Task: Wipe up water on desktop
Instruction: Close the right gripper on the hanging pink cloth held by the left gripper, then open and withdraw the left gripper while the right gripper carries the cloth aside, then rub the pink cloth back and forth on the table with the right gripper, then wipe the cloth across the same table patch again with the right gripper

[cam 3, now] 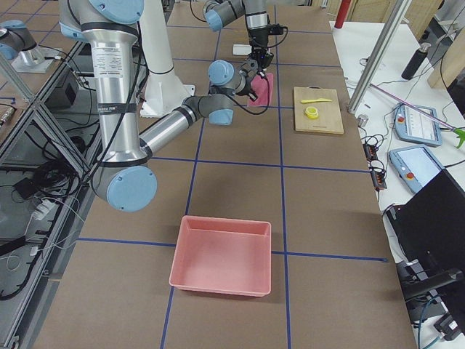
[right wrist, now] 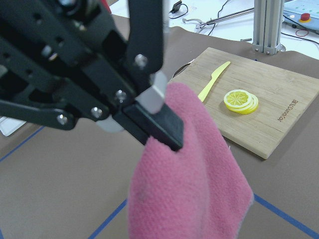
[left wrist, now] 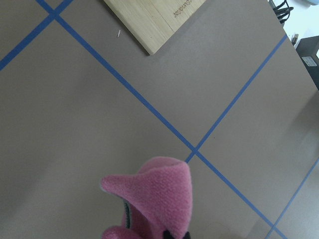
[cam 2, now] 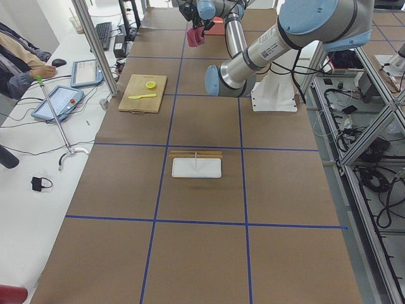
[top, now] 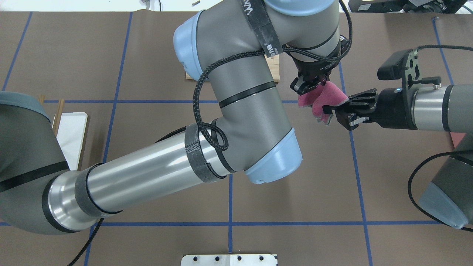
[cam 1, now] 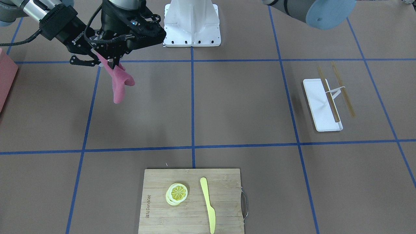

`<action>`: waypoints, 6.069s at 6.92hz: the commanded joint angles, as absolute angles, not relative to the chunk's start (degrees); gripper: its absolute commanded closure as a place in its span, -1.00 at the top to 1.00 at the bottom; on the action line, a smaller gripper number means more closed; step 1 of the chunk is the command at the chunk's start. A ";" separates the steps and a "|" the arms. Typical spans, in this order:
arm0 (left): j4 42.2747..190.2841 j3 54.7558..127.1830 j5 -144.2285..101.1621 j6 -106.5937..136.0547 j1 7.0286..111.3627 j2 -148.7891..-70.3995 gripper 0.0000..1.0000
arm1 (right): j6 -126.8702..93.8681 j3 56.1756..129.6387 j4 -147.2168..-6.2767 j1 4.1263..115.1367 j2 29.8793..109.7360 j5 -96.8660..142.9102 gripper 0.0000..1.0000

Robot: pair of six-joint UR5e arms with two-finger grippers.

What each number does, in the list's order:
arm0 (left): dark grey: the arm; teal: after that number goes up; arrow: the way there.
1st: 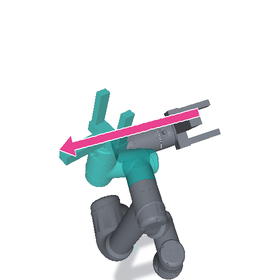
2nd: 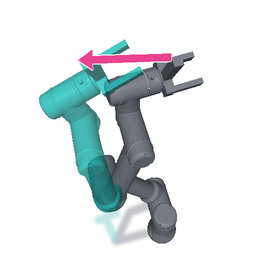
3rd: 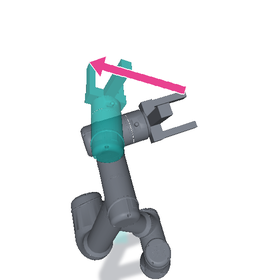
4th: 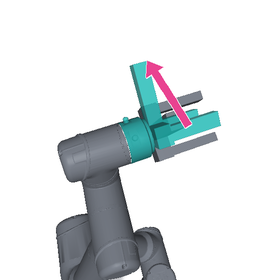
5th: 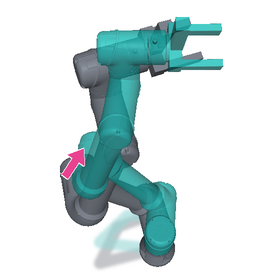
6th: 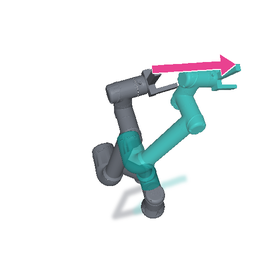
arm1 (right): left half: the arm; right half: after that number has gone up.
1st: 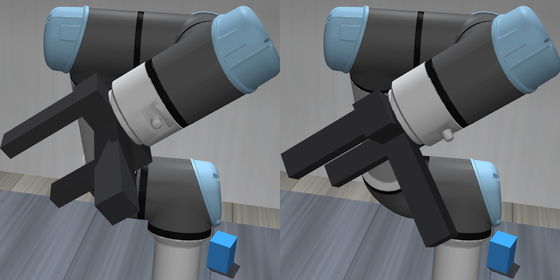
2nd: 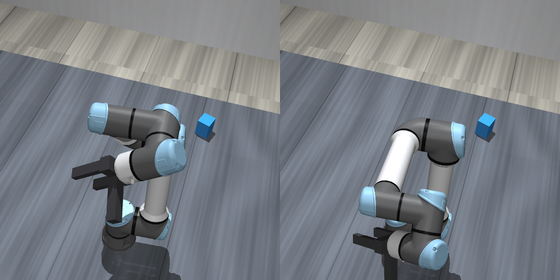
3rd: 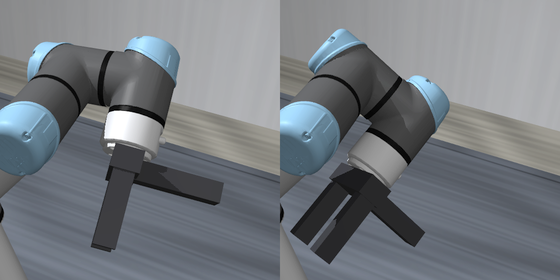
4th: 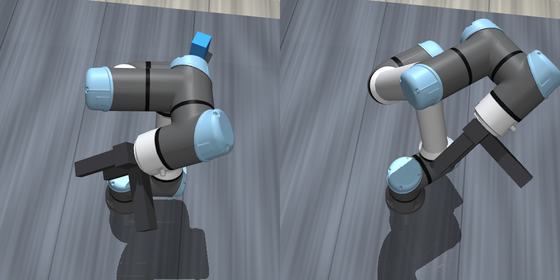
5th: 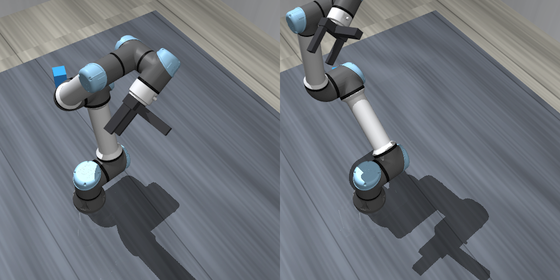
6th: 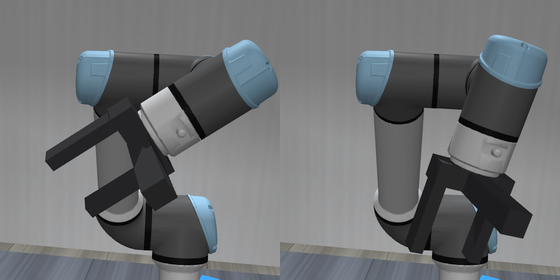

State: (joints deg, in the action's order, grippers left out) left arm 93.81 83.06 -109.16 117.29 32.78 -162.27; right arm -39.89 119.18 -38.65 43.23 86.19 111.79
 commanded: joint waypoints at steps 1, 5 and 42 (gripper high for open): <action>93.96 83.58 -109.25 116.98 32.78 -162.07 -0.02 | -39.90 119.18 -38.58 43.24 86.22 111.88 -1.00; 93.61 93.56 -109.16 116.98 35.32 -154.54 0.60 | -41.90 121.10 -38.50 44.55 93.12 111.80 -1.00; 82.53 120.50 -130.25 19.60 74.71 -87.54 0.95 | -71.18 116.42 -84.64 26.51 84.46 114.24 -1.00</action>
